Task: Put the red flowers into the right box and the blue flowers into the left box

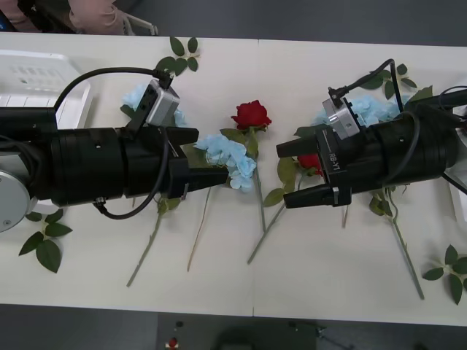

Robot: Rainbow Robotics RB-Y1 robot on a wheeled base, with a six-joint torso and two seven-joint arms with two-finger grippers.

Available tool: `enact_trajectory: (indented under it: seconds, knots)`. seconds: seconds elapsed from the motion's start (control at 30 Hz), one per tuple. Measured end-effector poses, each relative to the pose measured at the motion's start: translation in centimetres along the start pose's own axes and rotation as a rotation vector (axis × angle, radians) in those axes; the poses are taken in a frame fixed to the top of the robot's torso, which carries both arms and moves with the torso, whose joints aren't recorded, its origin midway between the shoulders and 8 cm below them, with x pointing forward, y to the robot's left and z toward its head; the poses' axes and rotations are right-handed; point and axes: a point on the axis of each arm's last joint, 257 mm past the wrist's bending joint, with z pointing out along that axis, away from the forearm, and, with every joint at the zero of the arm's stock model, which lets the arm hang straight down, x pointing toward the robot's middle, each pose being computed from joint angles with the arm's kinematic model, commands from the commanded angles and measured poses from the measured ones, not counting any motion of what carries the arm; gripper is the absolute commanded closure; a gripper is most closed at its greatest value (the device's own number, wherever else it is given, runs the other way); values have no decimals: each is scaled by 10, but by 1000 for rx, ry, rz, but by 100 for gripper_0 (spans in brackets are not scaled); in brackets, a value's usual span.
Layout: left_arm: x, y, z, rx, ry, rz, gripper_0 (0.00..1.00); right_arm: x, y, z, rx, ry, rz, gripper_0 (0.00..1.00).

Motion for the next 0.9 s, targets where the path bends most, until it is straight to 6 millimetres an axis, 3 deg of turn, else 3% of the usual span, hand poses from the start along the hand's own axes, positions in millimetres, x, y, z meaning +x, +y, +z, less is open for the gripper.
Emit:
enact_trajectory:
  seconds: [0.17,0.37,0.43,0.57,0.7,0.77,0.9]
  knots:
    - [0,0,0,0,0,0,0,32,5,4,-9,19,85,0]
    - [0,0,0,0,0,0,0,27,14,-8,-50,29,149,0]
    - [0,0,0,0,0,0,0,22,16,-19,-59,65,344,0]
    - [0,-1,1,2,-3,-3,0,5,0,-46,28,116,869,0]
    - [-16,1,1,17,-59,-84,0,5,-29,-86,284,200,1156,0]
    - [-16,17,-5,12,-35,-148,0,7,-40,-112,465,226,1253,0]
    - [-5,82,-28,-93,64,-195,0,15,-56,-154,771,244,1310,0]
